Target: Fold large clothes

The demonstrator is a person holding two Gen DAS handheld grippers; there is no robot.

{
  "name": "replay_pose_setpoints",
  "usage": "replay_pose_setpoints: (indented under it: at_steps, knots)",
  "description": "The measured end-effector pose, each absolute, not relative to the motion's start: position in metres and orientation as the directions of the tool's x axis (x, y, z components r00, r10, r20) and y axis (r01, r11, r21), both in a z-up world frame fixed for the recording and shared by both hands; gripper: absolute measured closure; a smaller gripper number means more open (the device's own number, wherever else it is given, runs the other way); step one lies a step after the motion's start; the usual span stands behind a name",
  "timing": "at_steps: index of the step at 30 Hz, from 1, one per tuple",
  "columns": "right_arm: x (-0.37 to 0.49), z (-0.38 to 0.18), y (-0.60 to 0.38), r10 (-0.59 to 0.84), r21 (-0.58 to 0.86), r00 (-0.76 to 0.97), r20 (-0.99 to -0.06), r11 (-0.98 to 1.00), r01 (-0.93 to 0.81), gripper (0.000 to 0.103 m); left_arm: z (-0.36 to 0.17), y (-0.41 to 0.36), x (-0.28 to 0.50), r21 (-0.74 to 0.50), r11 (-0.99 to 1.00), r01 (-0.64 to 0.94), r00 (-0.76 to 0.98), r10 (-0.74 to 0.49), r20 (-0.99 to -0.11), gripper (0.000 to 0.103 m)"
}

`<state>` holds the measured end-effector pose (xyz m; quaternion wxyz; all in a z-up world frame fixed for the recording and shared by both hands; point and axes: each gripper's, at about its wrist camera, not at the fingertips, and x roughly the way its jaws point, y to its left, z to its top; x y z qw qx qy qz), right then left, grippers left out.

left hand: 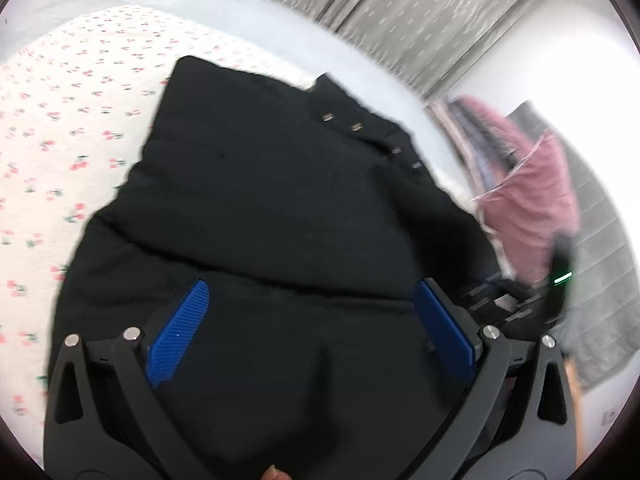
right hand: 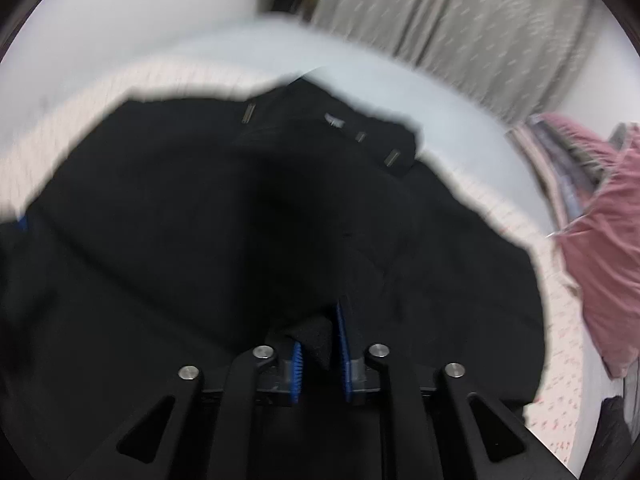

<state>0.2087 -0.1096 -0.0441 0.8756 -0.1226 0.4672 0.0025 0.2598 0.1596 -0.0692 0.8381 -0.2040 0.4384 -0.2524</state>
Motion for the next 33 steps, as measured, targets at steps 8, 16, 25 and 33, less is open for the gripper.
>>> replay_pose_setpoints:
  at_steps: [8, 16, 25, 33]
  knots:
    - [0.154, -0.035, -0.150, 0.103, 0.047, 0.622, -0.776, 0.993, -0.107, 0.032, -0.052, 0.117, 0.256, -0.412, 0.817, 0.403, 0.467, -0.571, -0.675, 0.001]
    - [0.102, -0.036, -0.240, 0.039, 0.138, 0.723, -0.690, 0.987, 0.078, 0.028, -0.051, 0.045, 0.277, -0.411, 0.792, 0.452, 0.371, -0.586, -0.721, 0.001]
    - [0.099, -0.067, -0.333, -0.098, 0.174, 0.694, -0.713, 0.934, 0.311, 0.027, -0.088, 0.007, 0.313, -0.640, 0.689, 0.340, 0.213, -0.719, -0.661, 0.006]
    - [0.148, -0.071, -0.354, -0.229, 0.002, 0.631, -0.742, 0.939, 0.343, 0.027, -0.063, 0.013, 0.298, -0.575, 0.726, 0.377, 0.395, -0.688, -0.609, 0.092]
